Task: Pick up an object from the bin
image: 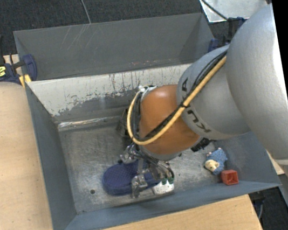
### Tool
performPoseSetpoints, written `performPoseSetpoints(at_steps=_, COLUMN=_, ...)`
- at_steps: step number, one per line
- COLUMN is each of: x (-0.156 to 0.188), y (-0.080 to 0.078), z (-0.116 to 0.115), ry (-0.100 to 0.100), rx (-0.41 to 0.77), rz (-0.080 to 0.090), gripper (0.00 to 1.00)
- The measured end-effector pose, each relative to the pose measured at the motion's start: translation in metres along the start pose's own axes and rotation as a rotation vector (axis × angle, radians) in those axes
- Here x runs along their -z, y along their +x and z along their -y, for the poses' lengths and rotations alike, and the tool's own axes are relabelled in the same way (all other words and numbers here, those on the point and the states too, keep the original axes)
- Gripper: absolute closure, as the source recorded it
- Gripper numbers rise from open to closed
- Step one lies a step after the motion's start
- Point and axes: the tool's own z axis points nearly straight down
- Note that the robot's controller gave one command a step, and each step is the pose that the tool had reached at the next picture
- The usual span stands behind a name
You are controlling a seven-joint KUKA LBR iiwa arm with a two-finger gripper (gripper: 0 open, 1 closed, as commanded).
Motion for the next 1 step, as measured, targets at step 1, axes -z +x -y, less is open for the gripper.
performPoseSetpoints(at_steps=1, x=0.0876, y=-0.0036, z=0.0003, ry=0.002, rx=-0.003, rz=-0.003, gripper=1.0)
